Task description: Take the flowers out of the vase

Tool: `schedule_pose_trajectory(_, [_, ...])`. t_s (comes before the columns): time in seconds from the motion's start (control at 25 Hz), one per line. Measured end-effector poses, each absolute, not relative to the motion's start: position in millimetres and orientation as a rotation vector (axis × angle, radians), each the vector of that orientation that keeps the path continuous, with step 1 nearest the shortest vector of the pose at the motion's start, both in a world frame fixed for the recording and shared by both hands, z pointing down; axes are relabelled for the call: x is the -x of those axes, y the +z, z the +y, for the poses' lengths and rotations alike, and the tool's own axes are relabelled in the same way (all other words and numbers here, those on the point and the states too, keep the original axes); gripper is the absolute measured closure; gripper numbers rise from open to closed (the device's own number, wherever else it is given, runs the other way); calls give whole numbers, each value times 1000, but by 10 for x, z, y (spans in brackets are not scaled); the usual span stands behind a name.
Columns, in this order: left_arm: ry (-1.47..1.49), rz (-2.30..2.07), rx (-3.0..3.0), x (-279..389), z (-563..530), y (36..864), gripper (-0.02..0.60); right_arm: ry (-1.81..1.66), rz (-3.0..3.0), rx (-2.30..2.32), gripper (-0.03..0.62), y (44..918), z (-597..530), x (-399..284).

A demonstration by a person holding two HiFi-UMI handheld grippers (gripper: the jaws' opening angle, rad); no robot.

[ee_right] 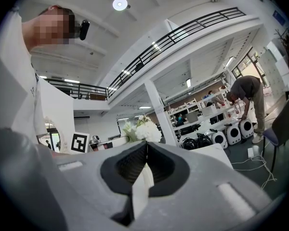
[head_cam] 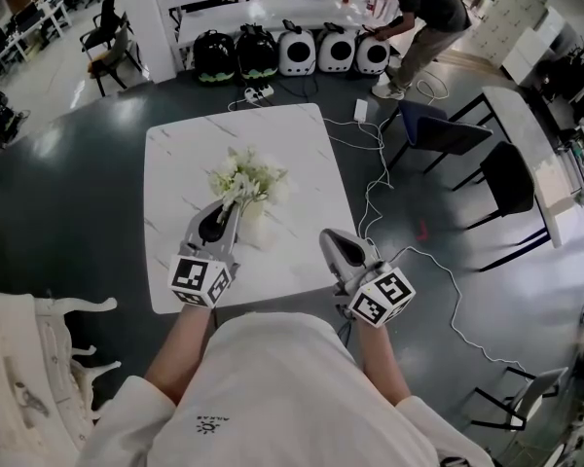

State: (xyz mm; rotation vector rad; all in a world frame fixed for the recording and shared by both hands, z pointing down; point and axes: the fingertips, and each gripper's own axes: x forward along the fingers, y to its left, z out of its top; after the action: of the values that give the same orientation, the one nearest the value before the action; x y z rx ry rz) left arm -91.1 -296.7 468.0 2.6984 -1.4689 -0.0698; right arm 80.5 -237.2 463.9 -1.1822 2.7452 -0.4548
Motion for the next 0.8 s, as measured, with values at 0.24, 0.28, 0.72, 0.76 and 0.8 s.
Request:
schedule_pose_trajectory(0.24, [-153,-1468,-2705,903,-2957,4488,565,-452,2747,1179,592,4636,-2360,-808])
schedule_pose_trajectory(0.28, [-166,-1468,-2707,896,-2956,4453,565,-452,2747,1178,592,4636,-2360,-809])
schedule_pose_trajectory(0.72, [-276,-1474,-2747,877,-2899,4024,565,-439,2764,1151,592,4614,-2362,-772])
schedule_pose_trajectory(0.76, [-284,-1471,-2754,872,-2888,3978,565,-436,2767,1146,592,4612,-2361,-762])
schedule_pose_trajectory(0.8, [-293,-1473,-2755,873,-2881,3941,565,-432,2770,1141,592,4613,-2363,-752])
